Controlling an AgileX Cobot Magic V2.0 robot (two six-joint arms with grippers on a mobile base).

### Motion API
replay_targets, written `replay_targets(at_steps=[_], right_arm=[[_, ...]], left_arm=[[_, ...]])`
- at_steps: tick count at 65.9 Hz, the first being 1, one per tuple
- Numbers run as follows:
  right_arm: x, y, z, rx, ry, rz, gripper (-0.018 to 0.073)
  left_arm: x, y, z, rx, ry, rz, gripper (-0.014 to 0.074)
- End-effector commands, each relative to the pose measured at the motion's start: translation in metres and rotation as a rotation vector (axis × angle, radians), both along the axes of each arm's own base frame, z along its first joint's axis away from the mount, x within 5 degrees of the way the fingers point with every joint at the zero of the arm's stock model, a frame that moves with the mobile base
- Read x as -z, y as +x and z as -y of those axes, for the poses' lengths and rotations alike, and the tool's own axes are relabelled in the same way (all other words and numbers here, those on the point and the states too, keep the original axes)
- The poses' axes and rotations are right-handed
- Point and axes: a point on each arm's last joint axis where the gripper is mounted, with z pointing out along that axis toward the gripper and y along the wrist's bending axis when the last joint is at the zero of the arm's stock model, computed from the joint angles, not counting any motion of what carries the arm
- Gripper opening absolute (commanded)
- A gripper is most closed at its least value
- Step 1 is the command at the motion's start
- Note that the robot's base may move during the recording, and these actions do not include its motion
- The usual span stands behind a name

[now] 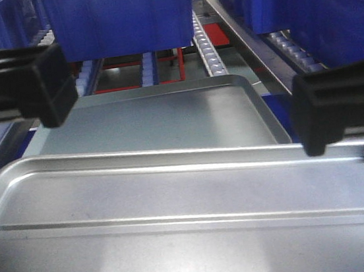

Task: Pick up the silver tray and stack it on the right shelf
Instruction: 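Carry the tray with both grippers over the grey tray on the shelf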

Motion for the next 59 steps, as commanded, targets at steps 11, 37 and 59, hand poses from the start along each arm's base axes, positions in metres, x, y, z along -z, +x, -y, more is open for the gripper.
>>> replay_targets(at_steps=[11,37,59], right_arm=[[-0.0101,0.0004,0.0147,0.028,-0.118,0.013,0.0072],[-0.0101,0.0004,0.0147,0.028,-0.118,0.013,0.0072],[-0.0101,0.0004,0.0147,0.028,-0.118,0.013,0.0072]], left_arm=[[-0.0095,-0.0053,-0.0172,-0.014,0.135,-0.023,-0.0091],[-0.0096,-0.0052,-0.0173,-0.014,0.136,-0.021,-0.0091],[-0.0096,-0.0052,-0.0173,-0.014,0.136,-0.021,-0.0091]])
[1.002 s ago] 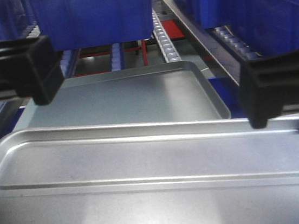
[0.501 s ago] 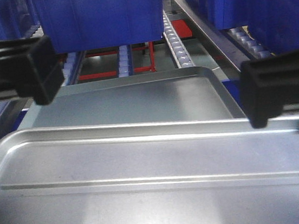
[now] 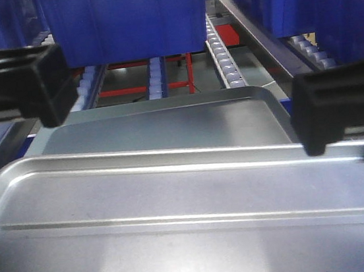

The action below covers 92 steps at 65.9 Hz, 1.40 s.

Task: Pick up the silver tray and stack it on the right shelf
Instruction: 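Carry the tray with both grippers over the grey tray on the shelf, then lower the silver tray with both grippers into the grey tray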

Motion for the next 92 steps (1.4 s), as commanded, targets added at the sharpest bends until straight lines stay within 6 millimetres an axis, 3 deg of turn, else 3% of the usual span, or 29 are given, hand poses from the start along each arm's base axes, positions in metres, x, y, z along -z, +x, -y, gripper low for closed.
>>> replay_targets(at_steps=[1,48,58,65,75,92], right_arm=[[-0.01,0.0,0.015,0.028,-0.119,0.012,0.0072],[-0.01,0.001,0.014,0.023,-0.106,0.02,0.0072],[-0.015,0.01,0.008,-0.081,-0.077,0.12,0.0072],[-0.026,0.02,-0.002,-0.158,0.0,0.243,0.0072],[-0.039,0.034,-0.008,-0.183,0.071,0.367,0.0072],[-0.046,0.086,-0.001,-0.133,0.13,0.477,0.0072]], left_arm=[[-0.01,-0.005,-0.017,-0.014,0.136,-0.021,-0.0091],[-0.01,-0.005,-0.016,-0.012,0.127,-0.02,-0.0091],[-0.01,-0.001,-0.012,0.061,0.093,0.021,-0.009],[-0.012,0.009,-0.008,0.076,0.014,0.065,-0.009],[-0.014,0.037,-0.017,0.047,-0.036,0.121,-0.009],[-0.018,0.081,-0.031,0.054,-0.123,0.271,-0.009]])
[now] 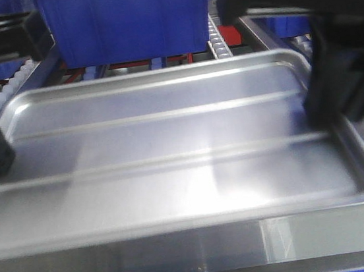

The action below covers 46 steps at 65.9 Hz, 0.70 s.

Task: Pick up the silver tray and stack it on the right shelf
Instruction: 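Lower the silver tray with both grippers into the grey tray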

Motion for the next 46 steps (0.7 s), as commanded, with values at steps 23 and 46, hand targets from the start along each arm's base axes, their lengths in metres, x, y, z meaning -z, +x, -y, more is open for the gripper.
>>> replay_targets(at_steps=[23,46], right_arm=[[-0.002,0.106,-0.014,-0.012,0.05,0.212,0.0072],[0.025,0.128,-0.015,0.001,0.03,0.178,0.0072]], left_arm=[[0.016,0.081,-0.006,0.069,-0.07,0.268,-0.009],[0.046,0.11,0.005,0.011,-0.152,0.269,-0.0091]])
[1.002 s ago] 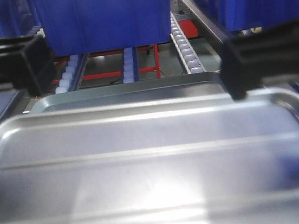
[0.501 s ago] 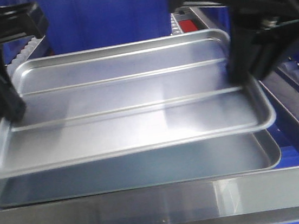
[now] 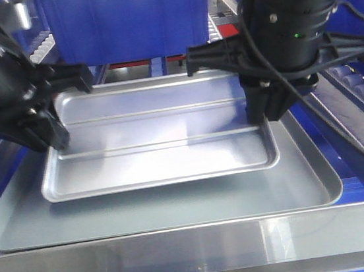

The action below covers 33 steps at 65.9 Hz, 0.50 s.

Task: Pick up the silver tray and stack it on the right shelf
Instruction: 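Lower the silver tray with both grippers into the grey tray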

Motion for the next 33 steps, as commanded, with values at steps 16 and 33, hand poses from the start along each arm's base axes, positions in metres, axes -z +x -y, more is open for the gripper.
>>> replay_targets(at_steps=[16,33], right_arm=[[-0.0298,0.0067,-0.0048,-0.049,0.08,0.138,0.0072],[-0.0307,0.0073,-0.0061,-0.056,0.092,0.149,0.0072]], left_arm=[[-0.0122,0.0051,0.0085,-0.016,-0.103,0.044,-0.0091],[-0.0093,0.0028,0.0053,-0.004,-0.048,0.016,-0.0089]])
